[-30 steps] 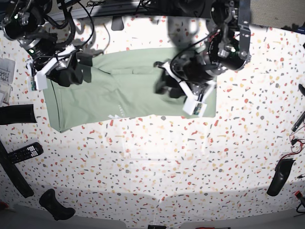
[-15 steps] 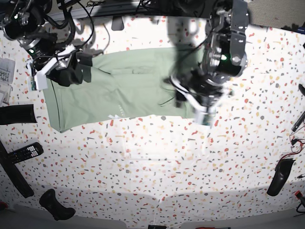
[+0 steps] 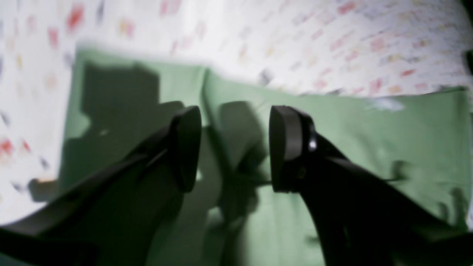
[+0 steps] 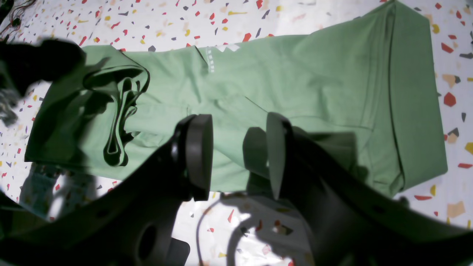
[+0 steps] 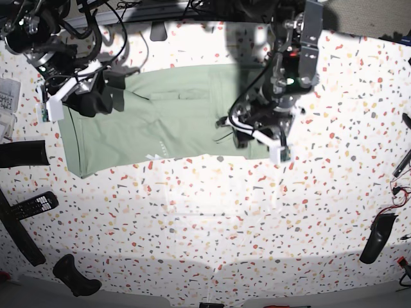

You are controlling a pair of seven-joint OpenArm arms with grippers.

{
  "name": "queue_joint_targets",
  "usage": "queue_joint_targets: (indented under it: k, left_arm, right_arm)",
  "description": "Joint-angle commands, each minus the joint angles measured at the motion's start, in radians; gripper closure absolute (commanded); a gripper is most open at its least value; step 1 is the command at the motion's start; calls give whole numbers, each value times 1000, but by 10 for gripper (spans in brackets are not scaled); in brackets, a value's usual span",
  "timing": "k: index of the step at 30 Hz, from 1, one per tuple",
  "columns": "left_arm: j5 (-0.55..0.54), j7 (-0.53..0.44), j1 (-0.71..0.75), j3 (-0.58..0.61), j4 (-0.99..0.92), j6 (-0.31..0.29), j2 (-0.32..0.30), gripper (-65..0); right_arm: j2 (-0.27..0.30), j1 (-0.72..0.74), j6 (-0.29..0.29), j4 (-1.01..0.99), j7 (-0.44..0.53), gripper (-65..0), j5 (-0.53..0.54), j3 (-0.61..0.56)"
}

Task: Fold the T-shirt properly
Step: 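Lay the folded end down and release it with the left gripper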

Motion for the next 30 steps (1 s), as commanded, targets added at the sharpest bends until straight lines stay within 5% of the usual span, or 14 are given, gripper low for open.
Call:
queue_joint_targets:
  k: [1,5,12,18,23,30]
  left_arm:
    - [-5,-25,-9,2,-2,-8,5,-276]
    - [-110,-29,-12,2,-26,-15,7,-276]
    - [-265,-53,-76,14,-50,-203,99,-276]
    - [-249,-56,-188,53,-188,-262,98,-276]
    - [-173,97,-256,53,-172,-321,98,-276]
    - [-139,237,-338,53,-7,-500,98,-276]
  right_arm:
    - [8,3,6,20,23,-236,18,4]
    - [8,3,6,20,24,-236,18,4]
    - [9,3,6,20,24,-236,19,4]
    - [10,3,6,20,36,-236,18,4]
    - [11,18,6,20,35,-236,17,7]
    - [11,72,6,20,25,-236,11,7]
